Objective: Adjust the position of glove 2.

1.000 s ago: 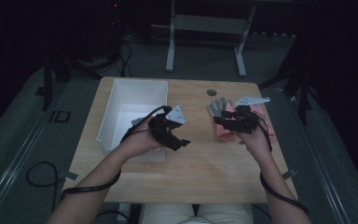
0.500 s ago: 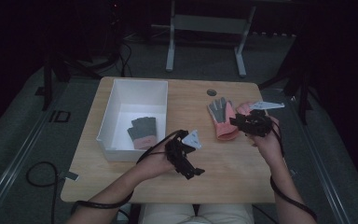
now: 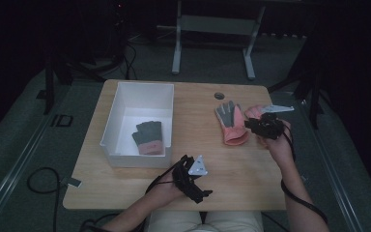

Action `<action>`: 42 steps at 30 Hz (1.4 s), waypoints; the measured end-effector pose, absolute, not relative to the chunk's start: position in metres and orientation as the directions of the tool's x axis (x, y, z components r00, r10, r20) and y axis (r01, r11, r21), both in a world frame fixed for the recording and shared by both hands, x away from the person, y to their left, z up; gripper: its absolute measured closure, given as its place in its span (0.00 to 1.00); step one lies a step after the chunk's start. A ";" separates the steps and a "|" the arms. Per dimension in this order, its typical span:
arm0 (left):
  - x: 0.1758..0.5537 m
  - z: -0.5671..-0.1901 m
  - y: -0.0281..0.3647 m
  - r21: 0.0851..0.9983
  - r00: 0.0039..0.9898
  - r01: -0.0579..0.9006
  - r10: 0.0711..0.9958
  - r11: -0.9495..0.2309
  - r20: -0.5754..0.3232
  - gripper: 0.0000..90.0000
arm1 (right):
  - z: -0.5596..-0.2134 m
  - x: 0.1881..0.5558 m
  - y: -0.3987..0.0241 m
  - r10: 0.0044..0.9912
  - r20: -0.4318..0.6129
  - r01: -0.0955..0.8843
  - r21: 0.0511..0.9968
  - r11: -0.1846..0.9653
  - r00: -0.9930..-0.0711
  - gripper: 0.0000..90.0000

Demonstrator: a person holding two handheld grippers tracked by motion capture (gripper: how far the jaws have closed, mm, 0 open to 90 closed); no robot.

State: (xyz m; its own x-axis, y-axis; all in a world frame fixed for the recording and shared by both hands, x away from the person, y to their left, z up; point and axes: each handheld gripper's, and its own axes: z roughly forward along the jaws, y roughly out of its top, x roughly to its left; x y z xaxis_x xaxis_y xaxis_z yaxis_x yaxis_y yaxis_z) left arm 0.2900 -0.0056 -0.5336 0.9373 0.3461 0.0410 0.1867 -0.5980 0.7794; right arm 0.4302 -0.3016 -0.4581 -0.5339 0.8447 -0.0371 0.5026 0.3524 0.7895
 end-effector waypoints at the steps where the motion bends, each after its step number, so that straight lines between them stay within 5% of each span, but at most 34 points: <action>1: 0.289 -0.538 -0.005 0.794 0.932 0.196 0.361 -0.575 0.032 0.02 | -0.459 0.433 -0.299 0.843 -0.036 0.506 0.786 0.356 -0.536 0.79; 15: 0.277 -0.566 0.011 0.837 0.880 0.256 0.475 -0.484 0.006 0.02 | -0.496 0.492 -0.258 0.852 -0.033 0.578 0.721 0.382 -0.522 0.83; 27: 0.272 -0.570 0.021 0.853 0.858 0.276 0.513 -0.442 -0.012 0.02 | -0.528 0.512 -0.245 0.849 -0.129 0.602 0.651 0.463 -0.513 0.80; 33: 0.270 -0.572 0.020 0.864 0.868 0.234 0.496 -0.445 0.020 0.02 | -0.535 0.515 -0.247 0.879 -0.068 0.650 0.647 0.399 -0.472 0.97; 42: 0.272 -0.574 0.020 0.865 0.872 0.235 0.490 -0.444 0.014 0.02 | -0.516 0.501 -0.246 0.908 0.000 0.680 0.663 0.313 -0.419 0.99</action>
State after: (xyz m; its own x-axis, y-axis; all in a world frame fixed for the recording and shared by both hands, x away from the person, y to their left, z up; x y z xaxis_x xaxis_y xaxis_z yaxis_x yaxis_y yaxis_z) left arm 0.2723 0.0198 -0.5737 0.8718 0.4897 0.0141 0.2355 -0.4440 0.8645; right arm 0.5009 -0.2460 -0.5163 -0.4187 0.9081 0.0000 0.6796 0.3134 0.6632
